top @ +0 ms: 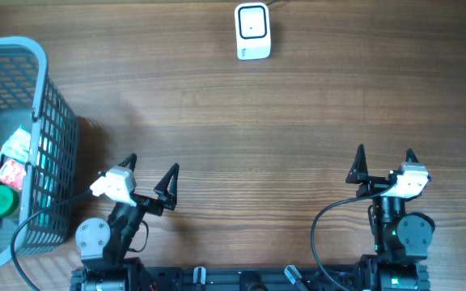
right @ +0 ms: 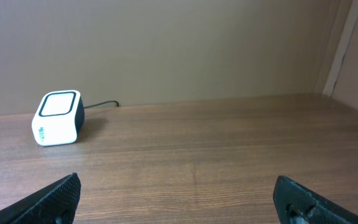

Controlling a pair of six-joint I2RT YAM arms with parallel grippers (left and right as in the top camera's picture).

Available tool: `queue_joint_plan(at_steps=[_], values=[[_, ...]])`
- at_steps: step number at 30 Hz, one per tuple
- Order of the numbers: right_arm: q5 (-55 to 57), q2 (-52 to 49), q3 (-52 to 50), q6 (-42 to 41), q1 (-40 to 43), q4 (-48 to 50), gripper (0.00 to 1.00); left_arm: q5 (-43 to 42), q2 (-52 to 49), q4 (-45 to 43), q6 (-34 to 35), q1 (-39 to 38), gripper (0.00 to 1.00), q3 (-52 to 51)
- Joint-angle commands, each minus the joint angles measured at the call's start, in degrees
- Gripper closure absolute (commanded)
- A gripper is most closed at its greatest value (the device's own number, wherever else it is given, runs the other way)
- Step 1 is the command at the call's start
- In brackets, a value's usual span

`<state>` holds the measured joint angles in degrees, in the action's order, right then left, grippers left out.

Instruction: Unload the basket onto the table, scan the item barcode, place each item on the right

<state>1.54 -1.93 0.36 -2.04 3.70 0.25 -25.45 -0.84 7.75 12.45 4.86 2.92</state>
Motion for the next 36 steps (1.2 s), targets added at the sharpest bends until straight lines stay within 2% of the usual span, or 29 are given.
queue_joint_plan(at_steps=[1, 18, 24, 30, 34, 36], values=[[-0.52, 0.20, -0.04, 0.57, 0.35, 0.17, 0.00, -1.14, -0.09, -0.22, 1.55, -0.22, 0.00, 0.22], [-0.52, 0.20, -0.04, 0.55, 0.35, 0.17, 0.00, -1.09, -0.13, -0.20, 1.53, -0.22, 0.00, 4.74], [-0.50, 0.20, -0.04, 0.55, 0.35, 0.17, 0.01, -1.03, -4.92, -0.11, 1.53, -0.22, 0.00, 10.03], [-0.52, 0.20, -0.04, 0.55, 0.35, 0.17, 0.00, -0.90, -18.27, 1.66, 1.51, -0.22, 0.00, 21.42], [-0.52, 0.20, -0.04, 0.52, 0.35, 0.17, 0.00, -0.42, -28.85, 10.67, 1.27, -0.20, 0.00, 35.06], [-0.52, 0.20, -0.04, 0.55, 0.35, 0.17, 0.00, 0.17, -34.86, 17.97, -1.92, -0.20, 0.00, 44.89]])
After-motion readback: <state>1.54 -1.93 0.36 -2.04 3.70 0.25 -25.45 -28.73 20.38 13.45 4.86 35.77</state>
